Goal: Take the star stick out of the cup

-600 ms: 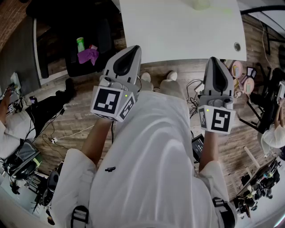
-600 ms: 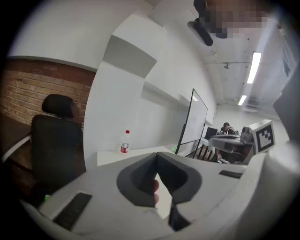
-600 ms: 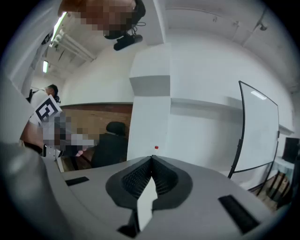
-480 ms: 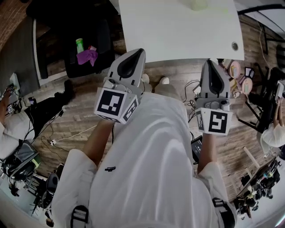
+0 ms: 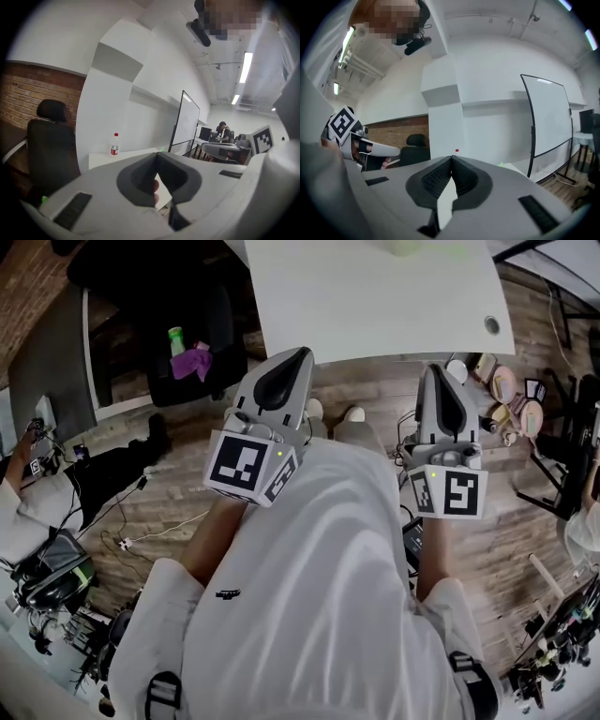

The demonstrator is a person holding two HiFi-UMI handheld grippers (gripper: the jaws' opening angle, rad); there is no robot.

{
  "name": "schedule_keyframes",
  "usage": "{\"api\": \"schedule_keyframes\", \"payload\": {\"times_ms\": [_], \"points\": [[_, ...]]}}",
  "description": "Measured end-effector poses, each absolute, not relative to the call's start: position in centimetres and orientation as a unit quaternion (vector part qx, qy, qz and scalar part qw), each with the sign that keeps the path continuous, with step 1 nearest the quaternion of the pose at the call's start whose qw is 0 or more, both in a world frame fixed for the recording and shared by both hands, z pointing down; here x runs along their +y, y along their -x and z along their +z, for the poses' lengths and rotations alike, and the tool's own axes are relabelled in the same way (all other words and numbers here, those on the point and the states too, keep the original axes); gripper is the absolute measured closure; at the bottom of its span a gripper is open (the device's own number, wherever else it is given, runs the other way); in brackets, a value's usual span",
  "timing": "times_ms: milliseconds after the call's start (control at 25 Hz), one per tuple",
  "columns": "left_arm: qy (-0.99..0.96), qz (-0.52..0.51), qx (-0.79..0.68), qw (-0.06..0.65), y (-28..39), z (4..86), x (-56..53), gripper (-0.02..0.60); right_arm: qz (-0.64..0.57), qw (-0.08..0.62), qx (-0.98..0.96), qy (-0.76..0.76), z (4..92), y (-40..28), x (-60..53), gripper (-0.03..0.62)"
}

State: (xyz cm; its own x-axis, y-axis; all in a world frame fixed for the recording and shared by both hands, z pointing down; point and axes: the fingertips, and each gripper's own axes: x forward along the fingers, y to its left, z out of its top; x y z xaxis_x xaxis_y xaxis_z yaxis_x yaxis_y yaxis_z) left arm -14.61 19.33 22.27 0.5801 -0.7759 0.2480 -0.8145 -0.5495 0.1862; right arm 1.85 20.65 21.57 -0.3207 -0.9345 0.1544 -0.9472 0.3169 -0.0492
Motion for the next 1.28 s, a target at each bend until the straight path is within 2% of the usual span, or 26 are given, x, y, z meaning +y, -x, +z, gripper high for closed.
{"api": "schedule_keyframes", "payload": {"times_ms": [240, 640, 960, 1280], "points": [[-0.88, 0.085, -0.446, 0.136, 12.7, 22.1, 20.4, 0.588, 0.062, 0.025, -0.797, -0.601, 21.0, -5.9, 22.6, 0.591], [-0.887, 0.083, -0.439, 0.12, 6.3, 21.5, 22.2, 0.588, 0.033, 0.052, -0.821, -0.568, 21.2, -10.1, 26.3, 0.591], [-0.886, 0.09, -0.438, 0.126, 2.0, 22.5, 22.9, 0.588, 0.038, 0.028, -0.827, -0.56, 20.7, -13.9, 25.9, 0.591], [-0.881, 0.098, -0.444, 0.133, 3.7, 22.8, 18.2, 0.588, 0.058, 0.033, -0.83, -0.554, 21.6, -12.4, 21.0, 0.591]]}}
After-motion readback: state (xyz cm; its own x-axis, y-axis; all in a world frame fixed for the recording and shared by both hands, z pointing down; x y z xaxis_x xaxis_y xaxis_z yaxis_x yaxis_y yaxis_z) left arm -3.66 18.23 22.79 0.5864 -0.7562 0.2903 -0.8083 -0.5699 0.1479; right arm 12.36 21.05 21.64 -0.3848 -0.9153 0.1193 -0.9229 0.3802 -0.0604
